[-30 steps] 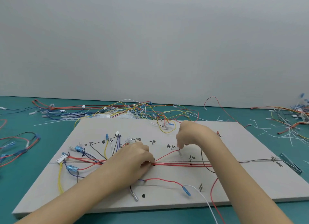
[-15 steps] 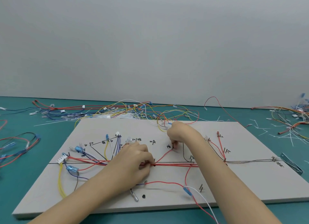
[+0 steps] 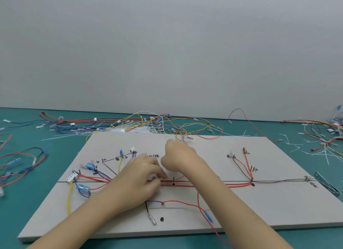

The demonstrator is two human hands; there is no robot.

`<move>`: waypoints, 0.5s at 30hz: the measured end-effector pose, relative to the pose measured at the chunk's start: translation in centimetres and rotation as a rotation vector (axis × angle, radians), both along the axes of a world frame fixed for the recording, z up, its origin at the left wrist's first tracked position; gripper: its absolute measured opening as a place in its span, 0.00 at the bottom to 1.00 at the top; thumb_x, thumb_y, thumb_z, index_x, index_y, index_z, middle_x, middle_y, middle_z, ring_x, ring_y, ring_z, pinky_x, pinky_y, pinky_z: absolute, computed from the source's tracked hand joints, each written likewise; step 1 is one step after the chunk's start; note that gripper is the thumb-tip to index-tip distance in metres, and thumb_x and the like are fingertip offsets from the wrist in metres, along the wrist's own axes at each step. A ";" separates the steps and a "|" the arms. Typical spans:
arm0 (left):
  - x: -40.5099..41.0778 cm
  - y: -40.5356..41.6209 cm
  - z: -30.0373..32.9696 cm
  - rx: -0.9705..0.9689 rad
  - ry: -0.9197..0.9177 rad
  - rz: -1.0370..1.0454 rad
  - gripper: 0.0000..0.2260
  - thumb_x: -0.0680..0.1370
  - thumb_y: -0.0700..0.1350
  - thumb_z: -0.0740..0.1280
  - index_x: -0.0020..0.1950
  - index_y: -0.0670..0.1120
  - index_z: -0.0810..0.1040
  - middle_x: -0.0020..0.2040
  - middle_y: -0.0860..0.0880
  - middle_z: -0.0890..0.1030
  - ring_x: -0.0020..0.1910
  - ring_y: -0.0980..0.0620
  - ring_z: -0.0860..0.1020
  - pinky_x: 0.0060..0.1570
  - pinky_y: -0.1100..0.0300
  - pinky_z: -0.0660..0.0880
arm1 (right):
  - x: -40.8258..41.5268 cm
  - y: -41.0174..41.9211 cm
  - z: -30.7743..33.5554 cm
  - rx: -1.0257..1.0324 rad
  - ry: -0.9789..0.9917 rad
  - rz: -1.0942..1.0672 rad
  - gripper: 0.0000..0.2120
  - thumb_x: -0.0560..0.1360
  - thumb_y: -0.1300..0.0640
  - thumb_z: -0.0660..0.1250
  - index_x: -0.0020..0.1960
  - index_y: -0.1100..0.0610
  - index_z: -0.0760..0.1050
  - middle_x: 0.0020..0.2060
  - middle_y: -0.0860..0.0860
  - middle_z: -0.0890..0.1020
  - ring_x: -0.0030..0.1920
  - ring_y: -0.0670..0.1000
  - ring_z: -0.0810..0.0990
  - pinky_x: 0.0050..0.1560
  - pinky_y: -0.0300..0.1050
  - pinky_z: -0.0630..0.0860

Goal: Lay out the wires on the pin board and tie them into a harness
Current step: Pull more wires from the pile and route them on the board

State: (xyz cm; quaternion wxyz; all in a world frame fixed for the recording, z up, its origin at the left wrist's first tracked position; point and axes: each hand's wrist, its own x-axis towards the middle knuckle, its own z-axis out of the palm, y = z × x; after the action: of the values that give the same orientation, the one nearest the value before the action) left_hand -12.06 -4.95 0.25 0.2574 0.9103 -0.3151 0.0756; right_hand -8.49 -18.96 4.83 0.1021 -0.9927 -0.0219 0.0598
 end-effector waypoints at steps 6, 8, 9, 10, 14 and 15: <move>1.3 2.1 0.9 -0.085 -0.056 0.190 0.13 0.74 0.38 0.60 0.40 0.50 0.82 0.42 0.57 0.78 0.48 0.53 0.72 0.52 0.54 0.70 | -2.5 1.8 -1.2 -0.105 -0.089 0.111 0.17 0.76 0.59 0.64 0.63 0.61 0.64 0.59 0.57 0.77 0.61 0.59 0.76 0.46 0.46 0.63; 1.5 2.3 0.9 -0.117 -0.067 0.201 0.14 0.74 0.34 0.63 0.41 0.50 0.82 0.42 0.58 0.78 0.49 0.53 0.73 0.51 0.55 0.70 | -3.4 2.1 -1.6 -0.142 -0.121 0.151 0.17 0.76 0.62 0.63 0.63 0.61 0.64 0.58 0.56 0.77 0.60 0.58 0.77 0.43 0.44 0.62; 1.5 2.3 0.9 -0.123 -0.071 0.188 0.14 0.74 0.33 0.63 0.43 0.51 0.82 0.42 0.59 0.78 0.49 0.54 0.73 0.51 0.57 0.70 | -3.9 2.1 -1.6 -0.154 -0.147 0.167 0.17 0.75 0.62 0.63 0.63 0.60 0.64 0.58 0.56 0.77 0.59 0.58 0.77 0.38 0.43 0.62; 1.4 2.1 0.8 -0.120 -0.074 0.169 0.13 0.75 0.34 0.63 0.45 0.51 0.82 0.42 0.59 0.77 0.48 0.54 0.72 0.50 0.58 0.69 | -4.4 2.1 -1.6 -0.162 -0.176 0.179 0.18 0.75 0.63 0.64 0.62 0.60 0.63 0.57 0.56 0.77 0.59 0.57 0.77 0.34 0.43 0.60; 1.3 1.4 -0.2 -0.056 -0.050 0.069 0.08 0.77 0.37 0.64 0.47 0.49 0.80 0.42 0.57 0.76 0.45 0.56 0.68 0.49 0.58 0.67 | -5.9 2.0 -1.8 -0.206 -0.240 0.251 0.15 0.76 0.63 0.63 0.60 0.57 0.63 0.56 0.55 0.74 0.58 0.55 0.77 0.31 0.43 0.57; 1.3 1.3 -0.4 -0.046 -0.036 0.055 0.07 0.78 0.39 0.64 0.47 0.49 0.80 0.42 0.58 0.75 0.45 0.56 0.68 0.51 0.57 0.67 | -6.2 2.0 -1.9 -0.212 -0.233 0.259 0.14 0.76 0.63 0.63 0.59 0.56 0.62 0.56 0.55 0.73 0.57 0.54 0.77 0.31 0.42 0.55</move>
State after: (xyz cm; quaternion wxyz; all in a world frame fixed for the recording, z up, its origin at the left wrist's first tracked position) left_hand -10.74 -3.68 -0.19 0.2704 0.9111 -0.2925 0.1061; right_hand -14.66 -16.96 2.93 -0.0150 -0.9870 -0.1549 -0.0410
